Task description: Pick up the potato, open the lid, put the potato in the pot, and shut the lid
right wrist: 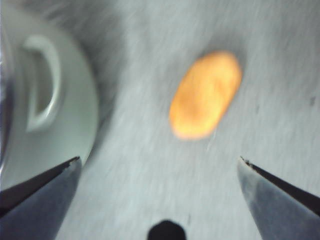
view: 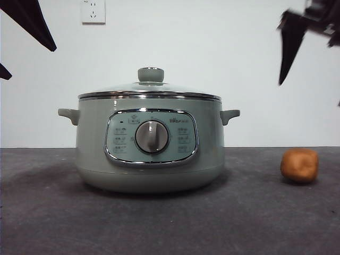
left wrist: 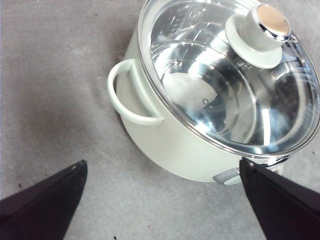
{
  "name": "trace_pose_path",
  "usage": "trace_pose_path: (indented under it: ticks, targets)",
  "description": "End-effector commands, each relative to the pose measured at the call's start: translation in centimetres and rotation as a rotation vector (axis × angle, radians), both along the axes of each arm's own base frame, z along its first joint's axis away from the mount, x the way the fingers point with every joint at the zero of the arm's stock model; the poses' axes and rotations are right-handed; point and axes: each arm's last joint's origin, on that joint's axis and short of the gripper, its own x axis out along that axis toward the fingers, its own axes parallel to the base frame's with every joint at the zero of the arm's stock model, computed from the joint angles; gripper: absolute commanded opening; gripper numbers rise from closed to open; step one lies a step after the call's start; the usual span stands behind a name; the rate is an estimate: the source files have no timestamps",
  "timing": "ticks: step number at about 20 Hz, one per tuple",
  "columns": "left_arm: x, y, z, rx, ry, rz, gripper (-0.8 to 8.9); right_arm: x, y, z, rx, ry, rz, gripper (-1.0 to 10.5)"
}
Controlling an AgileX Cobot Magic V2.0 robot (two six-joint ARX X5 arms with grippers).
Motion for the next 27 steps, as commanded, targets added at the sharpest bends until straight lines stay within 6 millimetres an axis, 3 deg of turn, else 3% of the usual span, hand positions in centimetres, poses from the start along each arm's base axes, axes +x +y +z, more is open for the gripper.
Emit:
trace_pose_path:
  ticks: [1, 9, 15, 16, 20, 24, 27]
  targets:
    - [0.2, -0.1, -0.1, 0.011, -0.008, -0.013, 7.86, 2.2, 0.7, -1.1, -0.054, 0.035, -0.045, 8.5]
    - [0.0, -0.2, -0.2, 0.014, 0.017, -0.02, 7.85, 6.4, 1.0, -7.5, -0.143, 0.169, -0.12, 8.5]
    - [-0.1, -0.2, -0.3, 0.015, 0.025, -0.02, 7.85, 7.5, 1.3, -10.7, -0.151, 0.239, -0.096, 8.3]
    - [-0.1, -0.2, -0.3, 0.016, 0.027, -0.022, 7.85, 7.6, 1.3, -10.7, -0.155, 0.235, -0.082, 7.5]
    - [-0.1, -0.5, -0.2, 0.016, 0.019, -0.038, 7.85, 7.8, 1.3, -10.7, -0.158, 0.213, -0.076, 0.2]
    - [0.1, -1.0, 0.0, 0.015, -0.016, -0.056, 7.84, 7.8, 1.3, -10.2, -0.163, 0.185, -0.051, 0.0]
    - [0.3, -1.6, 0.6, 0.013, -0.028, -0.079, 7.84, 7.1, 1.2, -8.6, -0.175, 0.159, -0.012, 0.0]
